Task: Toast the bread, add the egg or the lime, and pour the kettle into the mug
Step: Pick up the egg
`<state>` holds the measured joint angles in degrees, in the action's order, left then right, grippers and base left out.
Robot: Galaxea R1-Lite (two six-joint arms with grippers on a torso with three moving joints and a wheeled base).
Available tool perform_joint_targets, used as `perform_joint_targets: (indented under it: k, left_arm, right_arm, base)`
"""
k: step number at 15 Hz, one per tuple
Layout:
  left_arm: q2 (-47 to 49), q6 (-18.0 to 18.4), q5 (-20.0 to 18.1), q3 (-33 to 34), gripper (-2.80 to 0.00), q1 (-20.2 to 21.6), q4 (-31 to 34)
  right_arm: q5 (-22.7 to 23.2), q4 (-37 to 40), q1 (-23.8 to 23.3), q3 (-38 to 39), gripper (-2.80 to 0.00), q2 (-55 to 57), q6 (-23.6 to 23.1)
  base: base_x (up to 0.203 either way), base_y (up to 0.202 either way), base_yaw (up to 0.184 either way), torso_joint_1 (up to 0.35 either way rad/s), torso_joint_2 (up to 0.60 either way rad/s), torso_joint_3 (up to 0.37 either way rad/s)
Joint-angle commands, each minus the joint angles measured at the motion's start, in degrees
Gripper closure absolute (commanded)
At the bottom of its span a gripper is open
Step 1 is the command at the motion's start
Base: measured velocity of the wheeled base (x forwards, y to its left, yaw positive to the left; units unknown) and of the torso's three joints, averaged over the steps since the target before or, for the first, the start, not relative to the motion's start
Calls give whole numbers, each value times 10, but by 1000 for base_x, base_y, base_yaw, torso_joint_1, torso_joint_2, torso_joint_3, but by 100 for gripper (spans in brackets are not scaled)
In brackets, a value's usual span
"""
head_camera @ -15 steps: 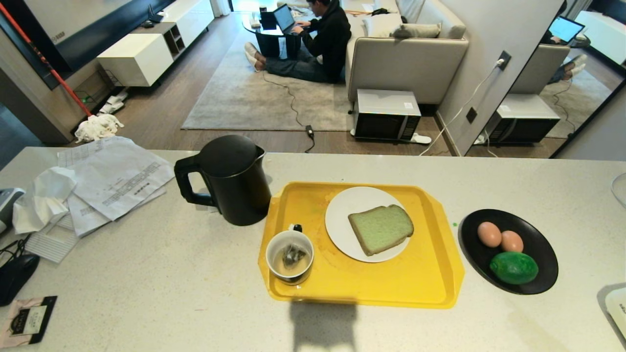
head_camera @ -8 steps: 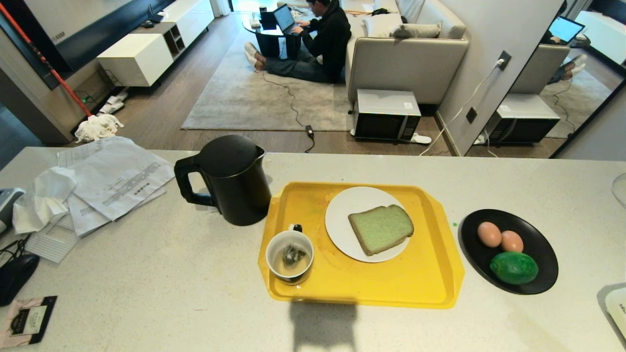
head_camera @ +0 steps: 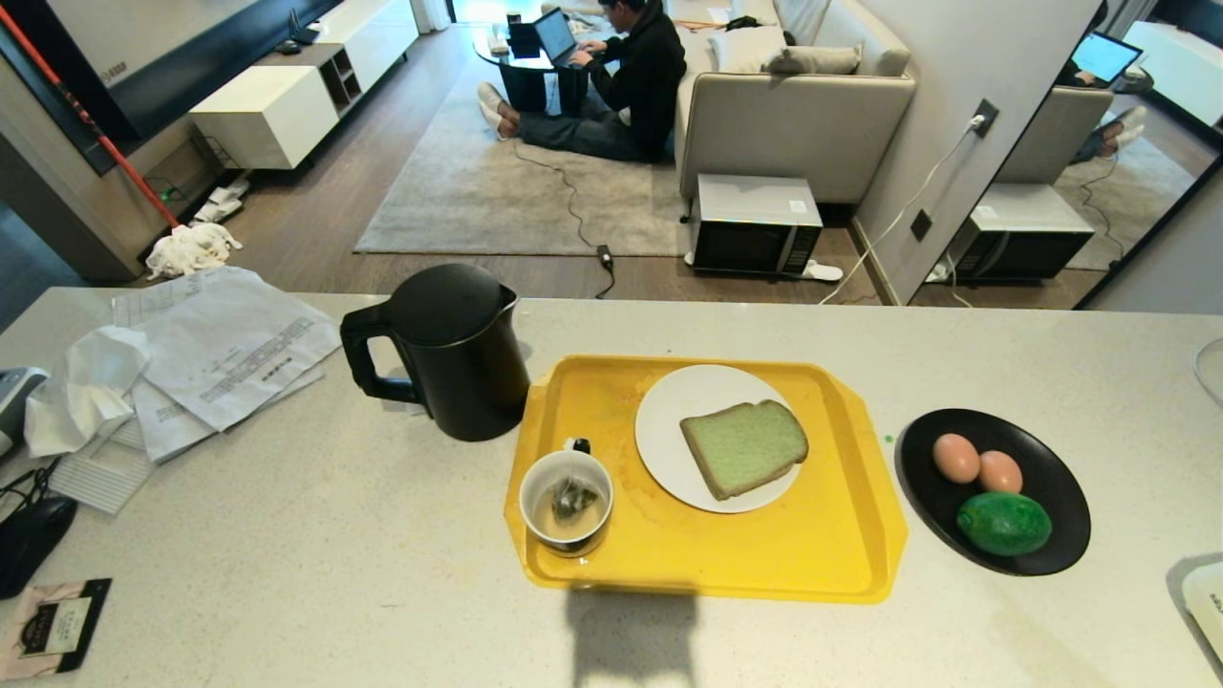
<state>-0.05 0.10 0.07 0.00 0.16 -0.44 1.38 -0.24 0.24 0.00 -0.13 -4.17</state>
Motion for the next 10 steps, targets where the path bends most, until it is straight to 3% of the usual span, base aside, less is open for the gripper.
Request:
perform_joint_targets:
  k: [1,10]
  left_arm:
    - [0,0,0,0,0,0,0]
    - [0,0,0,0,0,0,0]
  right_arm:
    - [1,0,0,1,0,1,-1]
    - [1,0,0,1,0,1,0]
  base:
    - [0,0,0,0,0,0]
    - [0,0,0,0,0,0]
